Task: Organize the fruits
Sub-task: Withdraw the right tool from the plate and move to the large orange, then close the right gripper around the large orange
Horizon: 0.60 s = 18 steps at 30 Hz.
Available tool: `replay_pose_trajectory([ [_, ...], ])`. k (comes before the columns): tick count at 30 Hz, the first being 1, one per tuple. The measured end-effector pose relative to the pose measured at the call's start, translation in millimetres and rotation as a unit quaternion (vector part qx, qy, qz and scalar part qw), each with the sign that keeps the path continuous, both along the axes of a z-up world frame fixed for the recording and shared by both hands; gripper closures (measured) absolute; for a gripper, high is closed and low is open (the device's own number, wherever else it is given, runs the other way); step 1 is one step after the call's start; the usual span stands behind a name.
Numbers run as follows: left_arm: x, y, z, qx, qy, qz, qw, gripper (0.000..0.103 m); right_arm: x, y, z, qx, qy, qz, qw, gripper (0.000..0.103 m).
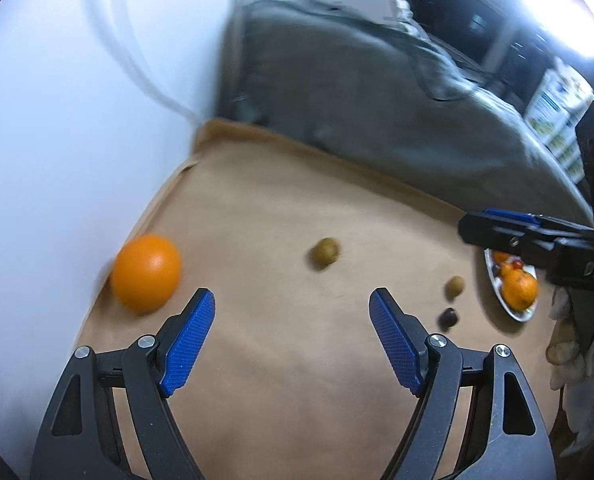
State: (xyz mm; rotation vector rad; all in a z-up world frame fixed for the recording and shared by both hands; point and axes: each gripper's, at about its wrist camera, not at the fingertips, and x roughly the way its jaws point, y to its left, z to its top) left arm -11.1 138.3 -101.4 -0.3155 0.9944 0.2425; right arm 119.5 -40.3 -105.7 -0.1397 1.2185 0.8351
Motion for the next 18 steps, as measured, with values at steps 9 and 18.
replay_pose_trajectory([
  [9, -35, 47, -27, -0.026, 0.009, 0.085, 0.996, 0.023, -6, 76, -17, 0.039, 0.047, 0.087, 0.994, 0.017],
  [18, -51, 81, -53, -0.034, 0.017, 0.137, 0.9898, 0.023, -15, 155, -56, 0.049, 0.098, 0.169, 0.98, 0.017],
])
